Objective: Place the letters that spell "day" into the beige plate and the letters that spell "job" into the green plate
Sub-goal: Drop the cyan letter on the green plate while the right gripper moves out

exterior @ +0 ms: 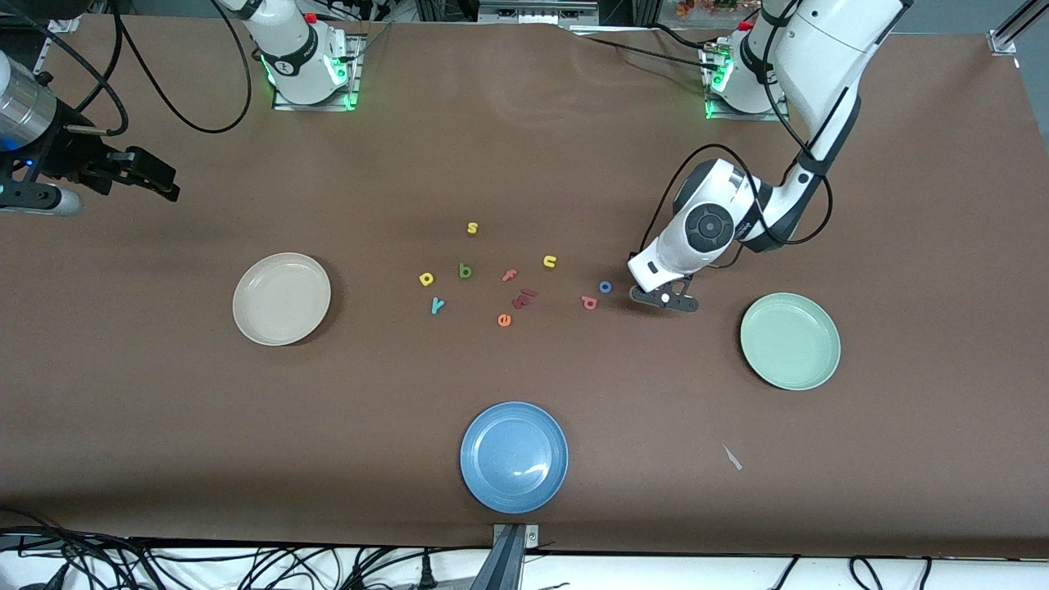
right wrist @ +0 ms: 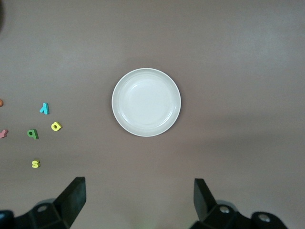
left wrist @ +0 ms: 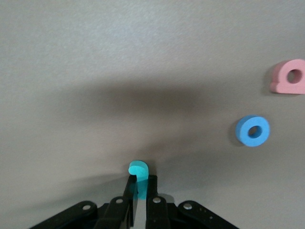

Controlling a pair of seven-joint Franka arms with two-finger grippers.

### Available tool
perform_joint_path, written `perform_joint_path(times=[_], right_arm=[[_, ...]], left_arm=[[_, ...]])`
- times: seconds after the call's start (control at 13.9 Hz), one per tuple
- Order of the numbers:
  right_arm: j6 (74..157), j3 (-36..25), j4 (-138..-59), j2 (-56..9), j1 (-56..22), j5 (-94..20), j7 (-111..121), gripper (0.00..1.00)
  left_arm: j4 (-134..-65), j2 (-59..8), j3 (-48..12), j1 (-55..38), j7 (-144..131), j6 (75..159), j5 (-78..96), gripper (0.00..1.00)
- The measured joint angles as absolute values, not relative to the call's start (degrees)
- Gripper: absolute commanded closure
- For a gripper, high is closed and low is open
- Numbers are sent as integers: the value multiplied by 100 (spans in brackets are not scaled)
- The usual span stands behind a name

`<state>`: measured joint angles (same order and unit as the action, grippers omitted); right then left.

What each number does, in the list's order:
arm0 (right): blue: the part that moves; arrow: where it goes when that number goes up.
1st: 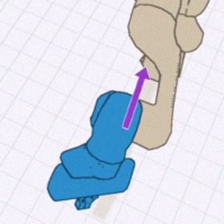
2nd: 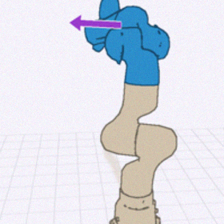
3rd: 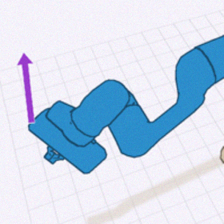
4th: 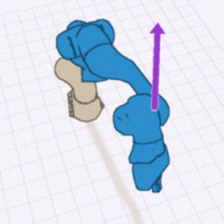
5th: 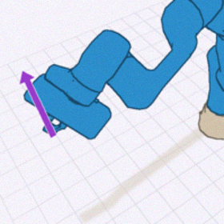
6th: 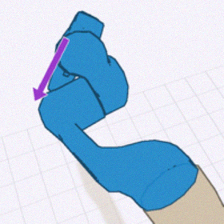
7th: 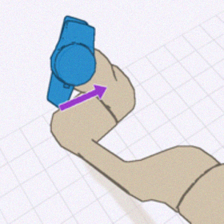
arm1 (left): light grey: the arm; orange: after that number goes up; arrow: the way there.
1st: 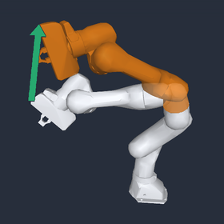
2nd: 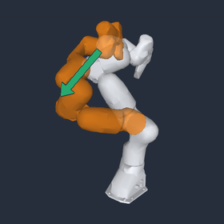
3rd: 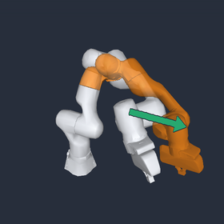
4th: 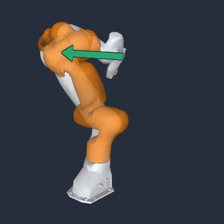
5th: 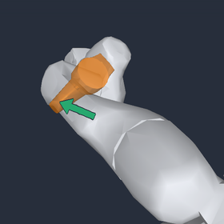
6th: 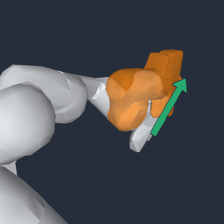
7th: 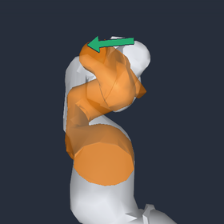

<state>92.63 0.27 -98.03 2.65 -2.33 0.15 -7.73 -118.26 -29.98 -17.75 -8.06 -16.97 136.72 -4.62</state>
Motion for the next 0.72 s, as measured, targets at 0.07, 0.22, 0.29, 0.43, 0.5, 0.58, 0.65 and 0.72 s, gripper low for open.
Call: perform_joint_path(times=[0.07,0.22,0.29,0.43,0.5,0.58,0.65,0.72], right_arm=[[9263,29,-9803,264,-234,15,-773,0],[9252,36,-9806,242,-250,15,-770,0],[9245,48,-9809,187,-294,15,-769,0],[9253,74,-9817,-18,-464,14,-779,0],[9265,88,-9823,-167,-534,14,-784,0],[9308,109,-9827,-348,-590,-13,-784,0],[9400,152,-9831,-550,-668,-70,-784,0],[9549,197,-9833,-746,-784,-138,-834,0]], left_arm=[[-11652,-2973,-1747,-769,-1705,13264,-462,100],[-11020,-2811,-1721,-515,-1706,12004,-462,100],[-10689,-2689,-1717,-296,-1664,11379,-464,100],[-10323,-2505,-1708,284,-1317,10713,-476,100],[-10294,-2487,-1697,619,-1048,10639,-491,100],[-10307,-2519,-1673,932,-805,10633,-510,100],[-10322,-2608,-1645,1227,-607,10650,-554,100],[-10329,-2746,-1635,1494,-467,10748,-669,97]])
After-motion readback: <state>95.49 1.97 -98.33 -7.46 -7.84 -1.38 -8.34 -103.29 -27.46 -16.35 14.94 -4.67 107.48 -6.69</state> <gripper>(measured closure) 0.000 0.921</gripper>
